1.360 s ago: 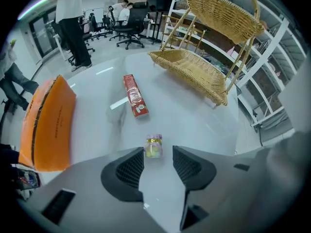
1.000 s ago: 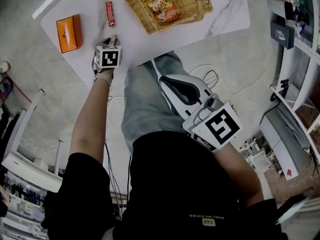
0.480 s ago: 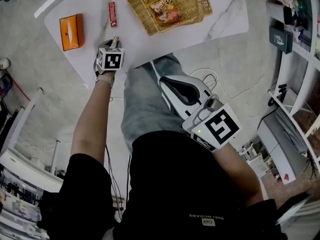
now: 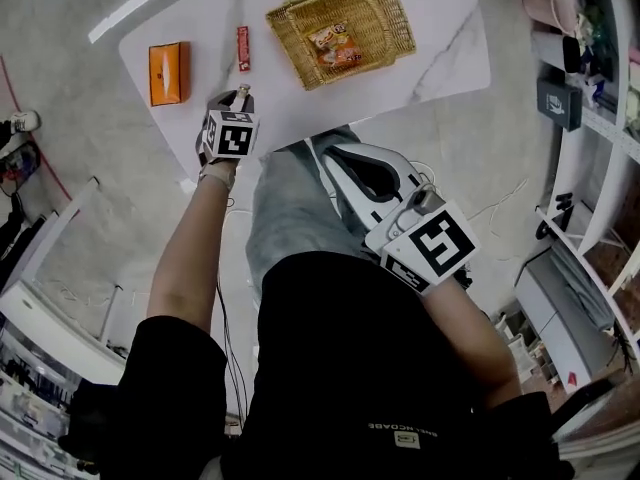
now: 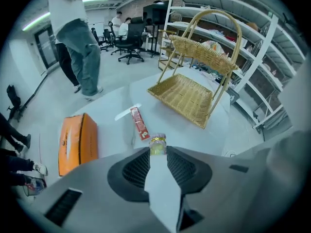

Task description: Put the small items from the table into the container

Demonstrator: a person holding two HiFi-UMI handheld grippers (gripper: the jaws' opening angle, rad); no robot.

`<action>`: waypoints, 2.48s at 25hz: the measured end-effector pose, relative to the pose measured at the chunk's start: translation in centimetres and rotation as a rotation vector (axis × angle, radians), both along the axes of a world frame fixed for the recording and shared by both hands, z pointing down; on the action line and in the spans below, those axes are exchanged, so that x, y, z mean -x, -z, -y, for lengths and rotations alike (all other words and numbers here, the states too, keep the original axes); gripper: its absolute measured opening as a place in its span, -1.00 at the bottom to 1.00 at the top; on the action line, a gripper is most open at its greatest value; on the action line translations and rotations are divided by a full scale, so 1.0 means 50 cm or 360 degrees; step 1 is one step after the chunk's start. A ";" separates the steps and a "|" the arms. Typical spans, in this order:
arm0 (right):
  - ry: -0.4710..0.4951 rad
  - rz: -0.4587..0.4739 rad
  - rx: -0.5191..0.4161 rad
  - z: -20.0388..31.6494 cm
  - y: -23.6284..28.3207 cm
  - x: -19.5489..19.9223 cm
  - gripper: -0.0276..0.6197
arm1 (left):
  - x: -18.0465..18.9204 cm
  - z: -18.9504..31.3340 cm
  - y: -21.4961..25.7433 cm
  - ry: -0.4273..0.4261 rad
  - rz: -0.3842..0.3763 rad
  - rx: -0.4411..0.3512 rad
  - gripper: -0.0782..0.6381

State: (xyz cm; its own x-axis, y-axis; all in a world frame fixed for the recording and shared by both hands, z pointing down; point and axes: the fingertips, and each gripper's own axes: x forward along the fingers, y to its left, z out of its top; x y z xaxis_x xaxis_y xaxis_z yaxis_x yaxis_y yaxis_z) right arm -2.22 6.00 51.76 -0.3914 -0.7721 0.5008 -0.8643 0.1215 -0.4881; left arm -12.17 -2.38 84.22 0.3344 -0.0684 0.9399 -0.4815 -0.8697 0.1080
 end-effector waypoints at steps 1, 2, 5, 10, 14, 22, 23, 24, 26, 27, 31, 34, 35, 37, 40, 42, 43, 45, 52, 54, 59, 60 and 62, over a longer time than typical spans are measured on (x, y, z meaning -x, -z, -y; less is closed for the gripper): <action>-0.0002 0.0000 -0.0009 0.001 0.009 -0.001 -0.88 | -0.003 -0.001 0.018 -0.0003 -0.0008 -0.0005 -0.47; -0.0004 0.0002 -0.0020 0.003 0.019 -0.002 -0.88 | -0.004 -0.004 0.038 -0.0007 -0.0015 -0.0010 -0.47; -0.0004 0.0005 -0.0071 0.015 0.050 -0.006 -0.88 | -0.011 -0.009 0.098 -0.0029 -0.0043 -0.0036 -0.47; -0.0002 -0.0015 -0.0146 0.033 0.095 -0.022 -0.88 | -0.034 -0.016 0.191 -0.0078 -0.0099 -0.0080 -0.47; 0.0017 -0.0022 -0.0163 0.028 0.112 -0.032 -0.88 | -0.074 -0.017 0.264 -0.0098 -0.0170 -0.0109 -0.47; -0.0023 -0.0084 -0.0246 0.038 0.167 -0.086 -0.88 | -0.185 0.004 0.375 -0.0199 -0.0303 -0.0180 -0.47; -0.0034 -0.0091 -0.0254 0.038 0.172 -0.096 -0.88 | -0.201 0.007 0.383 -0.0210 -0.0313 -0.0188 -0.47; -0.0046 -0.0097 -0.0259 0.037 0.176 -0.108 -0.88 | -0.216 0.010 0.391 -0.0219 -0.0322 -0.0195 -0.47; -0.0074 -0.0115 -0.0266 0.034 0.182 -0.133 -0.88 | -0.249 0.019 0.402 -0.0239 -0.0338 -0.0207 -0.47; -0.0087 -0.0126 -0.0268 0.032 0.184 -0.145 -0.88 | -0.266 0.025 0.406 -0.0250 -0.0344 -0.0211 -0.47; -0.0143 -0.0166 -0.0254 0.013 0.188 -0.185 -0.88 | -0.317 0.029 0.405 -0.0308 -0.0340 -0.0201 -0.47; -0.0179 -0.0189 -0.0243 0.000 0.187 -0.210 -0.88 | -0.352 0.033 0.394 -0.0358 -0.0328 -0.0203 -0.47; -0.0193 -0.0194 -0.0239 -0.003 0.185 -0.219 -0.88 | -0.364 0.034 0.389 -0.0373 -0.0323 -0.0202 -0.47; -0.0228 -0.0198 -0.0227 -0.012 0.181 -0.238 -0.88 | -0.385 0.036 0.374 -0.0397 -0.0304 -0.0197 -0.47; -0.0284 -0.0194 -0.0200 -0.028 0.172 -0.267 -0.88 | -0.407 0.043 0.352 -0.0404 -0.0260 -0.0187 -0.47; -0.0310 -0.0199 -0.0183 -0.040 0.167 -0.281 -0.88 | -0.418 0.047 0.341 -0.0400 -0.0240 -0.0181 -0.47; -0.0320 -0.0203 -0.0176 -0.045 0.165 -0.287 -0.88 | -0.422 0.050 0.336 -0.0400 -0.0234 -0.0180 -0.47; -0.0341 -0.0213 -0.0164 -0.055 0.162 -0.298 -0.88 | -0.428 0.054 0.327 -0.0405 -0.0221 -0.0182 -0.47; -0.0426 -0.0229 -0.0132 -0.088 0.153 -0.333 -0.88 | -0.446 0.065 0.302 -0.0378 -0.0184 -0.0171 -0.47; -0.0430 -0.0232 -0.0132 -0.094 0.155 -0.336 -0.88 | -0.452 0.062 0.302 -0.0387 -0.0187 -0.0174 -0.47; -0.0438 -0.0235 -0.0131 -0.098 0.153 -0.336 -0.88 | -0.460 0.054 0.304 -0.0416 -0.0219 -0.0175 -0.47; -0.0440 -0.0235 -0.0131 -0.098 0.153 -0.335 -0.88 | -0.458 0.052 0.304 -0.0421 -0.0220 -0.0174 -0.46; -0.0440 -0.0235 -0.0134 -0.100 0.154 -0.331 -0.88 | -0.452 0.047 0.304 -0.0422 -0.0216 -0.0171 -0.46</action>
